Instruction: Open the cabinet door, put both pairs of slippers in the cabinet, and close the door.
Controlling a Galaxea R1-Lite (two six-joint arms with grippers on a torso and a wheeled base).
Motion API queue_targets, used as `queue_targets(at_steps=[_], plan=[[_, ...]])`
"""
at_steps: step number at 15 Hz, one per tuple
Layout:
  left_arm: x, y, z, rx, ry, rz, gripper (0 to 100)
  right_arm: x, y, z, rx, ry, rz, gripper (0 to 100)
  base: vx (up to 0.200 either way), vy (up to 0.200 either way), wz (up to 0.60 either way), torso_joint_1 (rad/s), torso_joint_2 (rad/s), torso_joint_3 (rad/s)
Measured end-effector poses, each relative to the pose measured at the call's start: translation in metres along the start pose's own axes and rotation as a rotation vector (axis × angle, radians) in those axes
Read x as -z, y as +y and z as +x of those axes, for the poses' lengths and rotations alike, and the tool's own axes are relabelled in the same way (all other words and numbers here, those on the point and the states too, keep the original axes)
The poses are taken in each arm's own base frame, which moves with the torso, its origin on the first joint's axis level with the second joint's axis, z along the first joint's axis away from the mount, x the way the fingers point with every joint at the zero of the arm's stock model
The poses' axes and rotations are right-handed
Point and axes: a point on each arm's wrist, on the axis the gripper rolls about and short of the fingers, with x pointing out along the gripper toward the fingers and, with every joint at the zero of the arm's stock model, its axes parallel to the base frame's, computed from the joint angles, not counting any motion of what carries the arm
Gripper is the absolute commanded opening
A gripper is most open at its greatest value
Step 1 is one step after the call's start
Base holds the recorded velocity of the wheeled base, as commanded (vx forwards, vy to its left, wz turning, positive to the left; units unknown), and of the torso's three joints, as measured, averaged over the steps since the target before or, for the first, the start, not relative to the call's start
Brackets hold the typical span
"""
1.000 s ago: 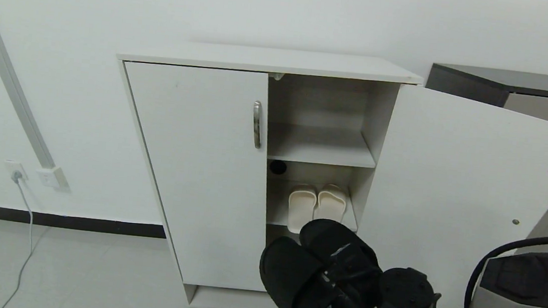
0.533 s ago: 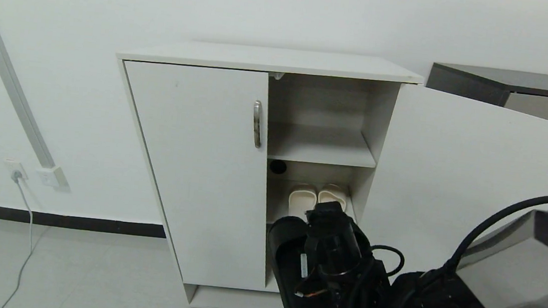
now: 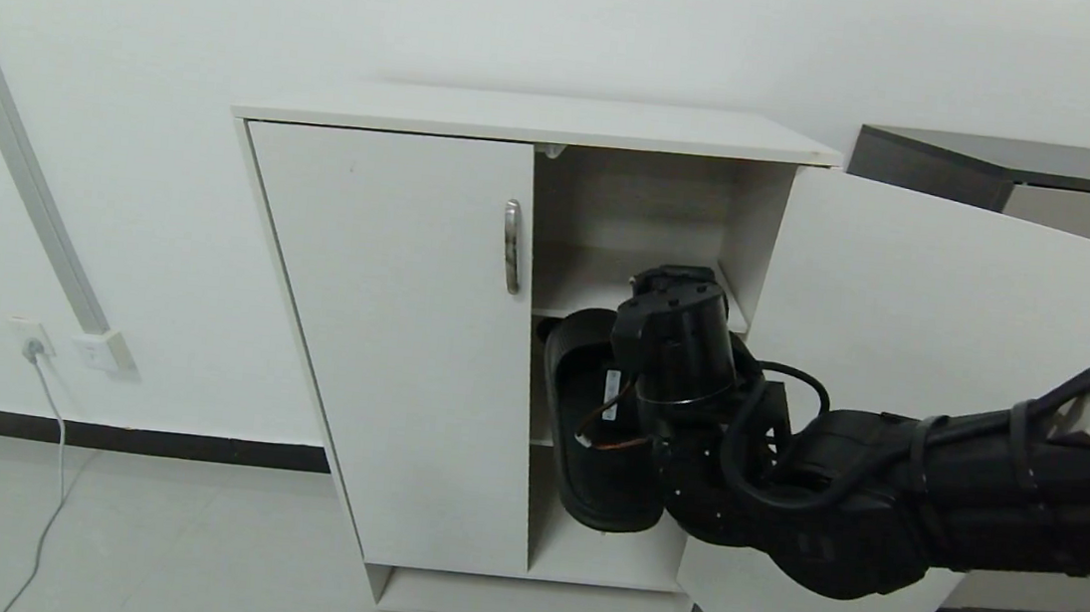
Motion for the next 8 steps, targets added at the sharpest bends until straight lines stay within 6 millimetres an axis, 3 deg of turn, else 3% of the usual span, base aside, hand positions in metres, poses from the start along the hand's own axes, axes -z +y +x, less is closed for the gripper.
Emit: queue_targets(at_steps=[6,8], plan=[[0.000,0.000,0.000,0.005,0.000,0.002,0,0.002,0.004,0.012,0.011,-0.004,-0.010,0,0.000,0.000,0.00,0.000,0.00,0.000],[0.000,0.000,0.000,0.006,0.000,0.002,0,0.003,0.003,0.015,0.018,-0.002,-0.009,0,0.200,0.000,0.00,0.002,0.00,0.002]])
